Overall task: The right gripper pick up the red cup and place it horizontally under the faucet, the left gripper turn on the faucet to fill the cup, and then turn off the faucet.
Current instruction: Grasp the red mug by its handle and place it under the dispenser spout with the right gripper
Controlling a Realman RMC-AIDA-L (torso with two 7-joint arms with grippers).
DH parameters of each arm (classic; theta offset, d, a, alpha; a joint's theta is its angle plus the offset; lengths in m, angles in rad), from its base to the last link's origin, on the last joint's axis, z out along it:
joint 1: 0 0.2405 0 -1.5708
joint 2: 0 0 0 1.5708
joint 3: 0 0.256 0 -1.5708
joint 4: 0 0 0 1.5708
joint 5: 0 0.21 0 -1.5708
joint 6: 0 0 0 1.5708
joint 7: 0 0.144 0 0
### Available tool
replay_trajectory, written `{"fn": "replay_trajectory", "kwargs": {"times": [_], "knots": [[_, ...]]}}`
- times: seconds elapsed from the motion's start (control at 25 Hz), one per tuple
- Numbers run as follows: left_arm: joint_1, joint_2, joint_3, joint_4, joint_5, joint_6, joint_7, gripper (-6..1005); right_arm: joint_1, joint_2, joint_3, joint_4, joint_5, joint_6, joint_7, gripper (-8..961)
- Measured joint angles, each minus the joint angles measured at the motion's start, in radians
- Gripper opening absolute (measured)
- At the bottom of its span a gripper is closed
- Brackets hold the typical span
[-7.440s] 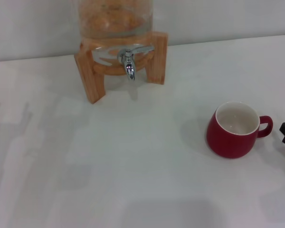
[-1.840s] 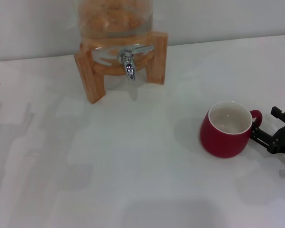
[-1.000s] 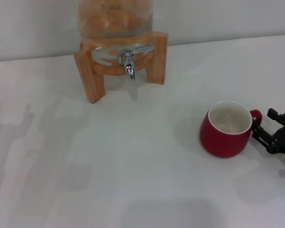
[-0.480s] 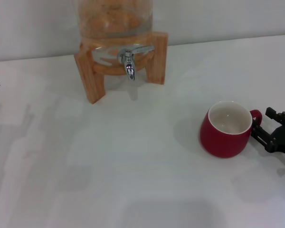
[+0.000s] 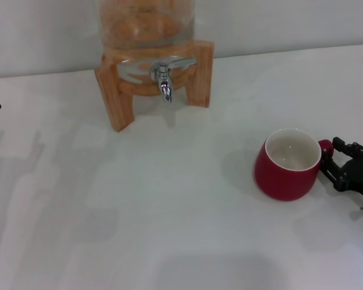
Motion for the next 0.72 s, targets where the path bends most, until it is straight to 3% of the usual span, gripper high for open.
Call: {"fn": "replay_trajectory", "kwargs": {"times": [0.28, 0.72], "knots": [[-0.001, 0.001, 0.001, 0.003, -0.002, 0.000, 0.001, 807, 0.006, 0.001, 0.000, -0.002, 0.000, 0.009, -0.001, 281], [-0.003, 0.002, 0.002, 0.000, -0.003, -0.002, 0.001, 807, 0.006, 0.001, 0.000, 0.003, -0.001, 0.007, -0.004, 89]]}}
